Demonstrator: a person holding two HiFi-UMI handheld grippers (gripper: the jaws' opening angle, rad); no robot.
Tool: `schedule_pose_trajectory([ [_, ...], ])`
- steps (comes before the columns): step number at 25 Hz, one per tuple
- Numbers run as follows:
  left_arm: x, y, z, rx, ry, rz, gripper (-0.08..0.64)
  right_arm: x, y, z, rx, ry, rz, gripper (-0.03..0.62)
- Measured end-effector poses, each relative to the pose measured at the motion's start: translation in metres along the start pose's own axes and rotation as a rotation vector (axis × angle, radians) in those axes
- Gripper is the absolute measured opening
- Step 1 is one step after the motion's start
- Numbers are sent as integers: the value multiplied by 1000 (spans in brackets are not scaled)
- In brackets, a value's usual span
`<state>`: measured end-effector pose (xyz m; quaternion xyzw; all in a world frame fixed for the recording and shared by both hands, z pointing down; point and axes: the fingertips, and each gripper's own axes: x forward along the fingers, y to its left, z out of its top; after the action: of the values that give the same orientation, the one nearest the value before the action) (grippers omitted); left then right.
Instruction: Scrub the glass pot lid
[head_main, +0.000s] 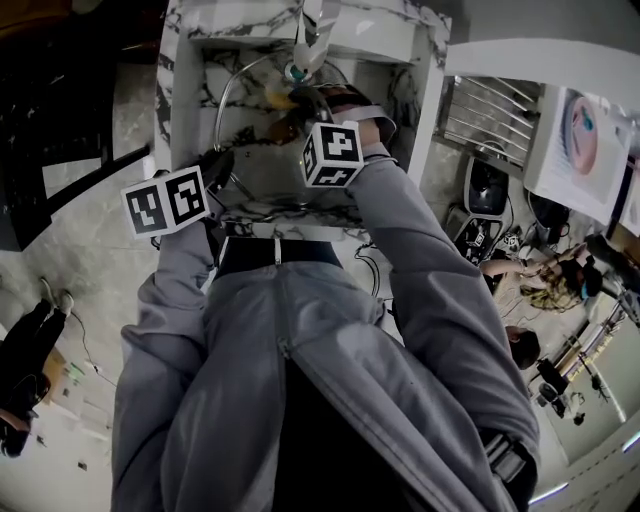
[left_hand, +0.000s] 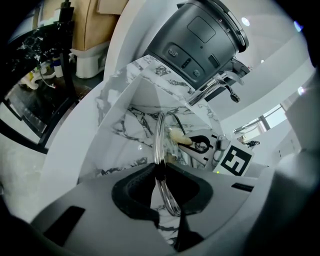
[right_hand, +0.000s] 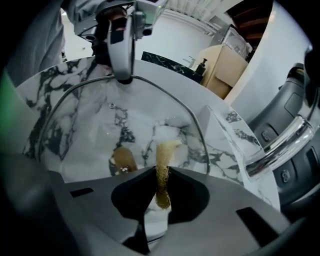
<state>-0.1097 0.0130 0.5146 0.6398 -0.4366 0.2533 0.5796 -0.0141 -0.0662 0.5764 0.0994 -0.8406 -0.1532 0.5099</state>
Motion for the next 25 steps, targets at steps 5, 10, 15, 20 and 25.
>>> schedule_pose_trajectory([
  [5, -1, 0, -1, 3, -3, 3, 74, -15, 44, 7, -20, -3, 102, 57],
  [10, -2, -2, -1, 5, -6, 4, 74, -32, 75, 18, -16, -29, 177, 57],
  [15, -1, -1, -2, 6, -8, 8, 74, -48, 106, 24, 2, -42, 275, 57],
  [20, -2, -1, -2, 6, -11, 14, 72, -67, 141, 32, -35, -54, 409, 57],
  [25, -1, -1, -2, 11, -11, 16, 71, -81, 163, 39, 15, -76, 571, 57],
])
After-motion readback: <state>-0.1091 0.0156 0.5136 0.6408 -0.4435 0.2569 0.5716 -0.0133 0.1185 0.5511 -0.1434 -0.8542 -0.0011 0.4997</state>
